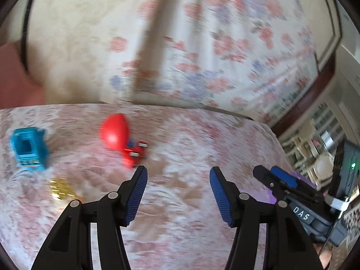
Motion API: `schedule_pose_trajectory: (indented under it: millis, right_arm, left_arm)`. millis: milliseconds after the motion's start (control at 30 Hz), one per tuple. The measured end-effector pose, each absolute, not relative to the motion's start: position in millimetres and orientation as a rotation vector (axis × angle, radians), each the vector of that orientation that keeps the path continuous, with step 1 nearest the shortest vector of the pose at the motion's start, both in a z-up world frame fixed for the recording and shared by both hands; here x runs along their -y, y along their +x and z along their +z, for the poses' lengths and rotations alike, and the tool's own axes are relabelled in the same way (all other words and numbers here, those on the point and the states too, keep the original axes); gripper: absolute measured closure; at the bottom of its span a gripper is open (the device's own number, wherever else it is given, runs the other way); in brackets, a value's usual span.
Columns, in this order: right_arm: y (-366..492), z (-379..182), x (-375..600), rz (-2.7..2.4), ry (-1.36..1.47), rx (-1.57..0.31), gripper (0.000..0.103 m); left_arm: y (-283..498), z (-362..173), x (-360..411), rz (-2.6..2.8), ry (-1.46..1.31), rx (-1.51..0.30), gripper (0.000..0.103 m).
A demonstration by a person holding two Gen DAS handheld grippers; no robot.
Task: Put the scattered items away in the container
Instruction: 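Grasp the blue toy house with left tool while right tool grasps red toy car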
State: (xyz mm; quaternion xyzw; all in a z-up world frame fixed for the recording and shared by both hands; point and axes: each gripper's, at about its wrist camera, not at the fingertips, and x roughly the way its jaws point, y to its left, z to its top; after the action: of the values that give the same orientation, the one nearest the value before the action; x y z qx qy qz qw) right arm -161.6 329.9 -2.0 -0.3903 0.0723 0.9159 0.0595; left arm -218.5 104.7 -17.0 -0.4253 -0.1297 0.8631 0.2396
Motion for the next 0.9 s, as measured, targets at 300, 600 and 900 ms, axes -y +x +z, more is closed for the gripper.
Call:
schedule_pose_trajectory:
  millis: [300,600,900]
  right_arm:
    - [-212,-31,-271,2.859,-1.221,-0.165,0.031]
    - [-245,-57,-235,2.902,-1.252,-0.116,0.029]
    - [-262,-80,-220,2.955,-1.289,-0.011,0.024]
  left_arm:
    - [-243,-34,-13,2.620,-1.214,0.449,0.045]
    - [-270,-50,45,2.721,-1.303,0.419,0.044]
    - [-288,-82,45,2.701,-1.404,0.388,0.043]
